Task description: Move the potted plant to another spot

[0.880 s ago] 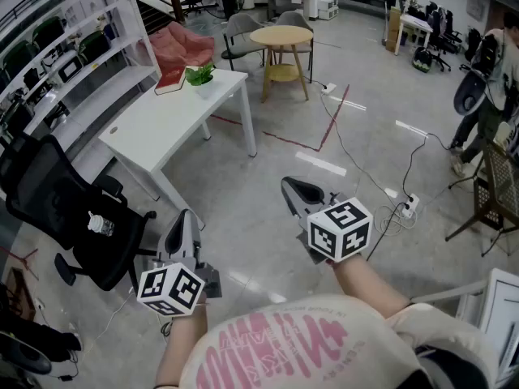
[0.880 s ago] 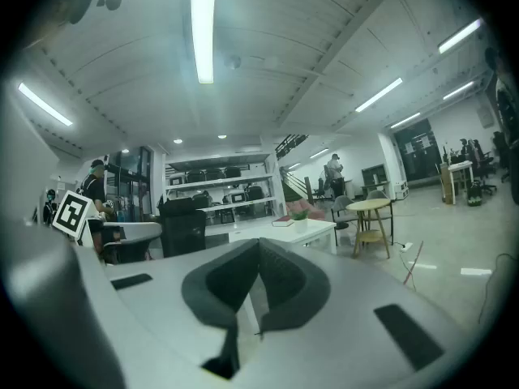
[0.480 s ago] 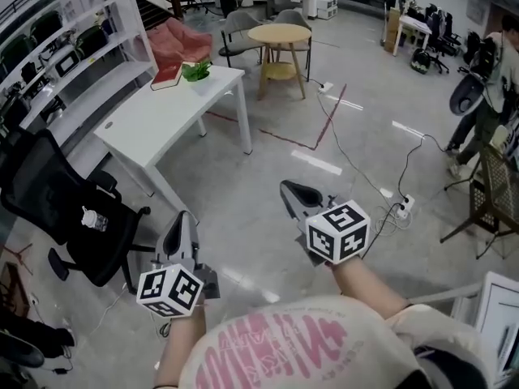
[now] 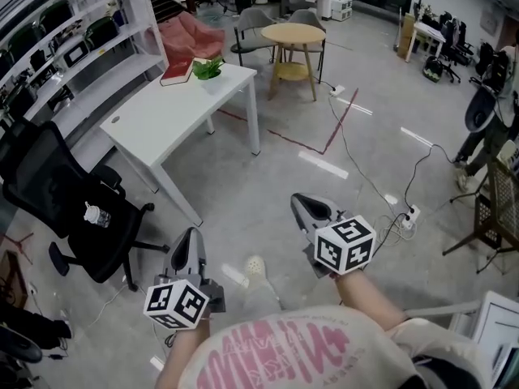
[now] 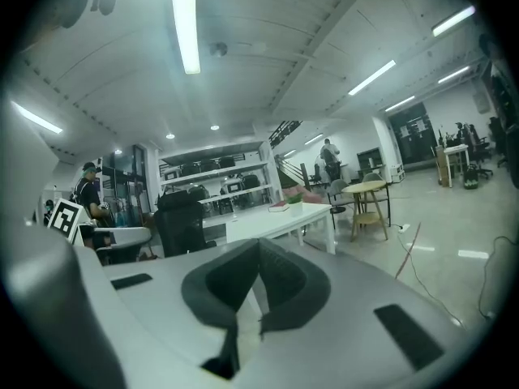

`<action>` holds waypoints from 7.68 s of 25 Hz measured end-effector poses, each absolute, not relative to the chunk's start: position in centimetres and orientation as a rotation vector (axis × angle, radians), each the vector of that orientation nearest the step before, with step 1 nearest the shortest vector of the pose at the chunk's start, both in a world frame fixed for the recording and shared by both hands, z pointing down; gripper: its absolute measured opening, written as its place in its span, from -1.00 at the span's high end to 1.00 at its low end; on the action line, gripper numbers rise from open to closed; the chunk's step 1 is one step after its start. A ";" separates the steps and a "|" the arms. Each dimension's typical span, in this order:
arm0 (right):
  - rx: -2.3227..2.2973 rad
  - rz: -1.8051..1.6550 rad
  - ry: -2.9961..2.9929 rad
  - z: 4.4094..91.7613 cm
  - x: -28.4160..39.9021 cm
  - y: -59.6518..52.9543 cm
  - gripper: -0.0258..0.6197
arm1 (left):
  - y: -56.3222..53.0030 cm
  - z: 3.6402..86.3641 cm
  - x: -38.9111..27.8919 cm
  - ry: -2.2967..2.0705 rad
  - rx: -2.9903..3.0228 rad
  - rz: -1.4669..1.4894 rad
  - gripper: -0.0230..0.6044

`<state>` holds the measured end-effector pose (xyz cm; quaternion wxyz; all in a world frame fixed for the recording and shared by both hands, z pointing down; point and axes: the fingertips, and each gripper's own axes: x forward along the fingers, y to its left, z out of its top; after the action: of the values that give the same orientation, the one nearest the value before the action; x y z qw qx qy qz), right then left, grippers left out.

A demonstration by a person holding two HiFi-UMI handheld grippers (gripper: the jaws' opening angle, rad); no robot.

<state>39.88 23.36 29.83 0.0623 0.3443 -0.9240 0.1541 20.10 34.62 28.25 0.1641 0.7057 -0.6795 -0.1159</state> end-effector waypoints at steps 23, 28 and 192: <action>1.152 0.484 -2.659 31.5 33.8 3.1 0.90 | 12.0 30.0 11.7 -1.808 2.071 -0.266 0.92; 1.175 0.484 -2.667 30.8 30.8 -2.6 0.90 | 5.8 28.8 8.9 -1.800 2.108 -0.289 0.92; 0.290 0.360 -2.819 47.3 -6.7 -45.6 -0.78 | -27.5 46.7 -14.3 -1.955 1.400 -0.199 0.92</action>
<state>-6.67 -45.55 47.28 0.1420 0.1004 -0.9768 0.1247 -14.26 -27.47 46.74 0.3565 0.5421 -0.7570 -0.0772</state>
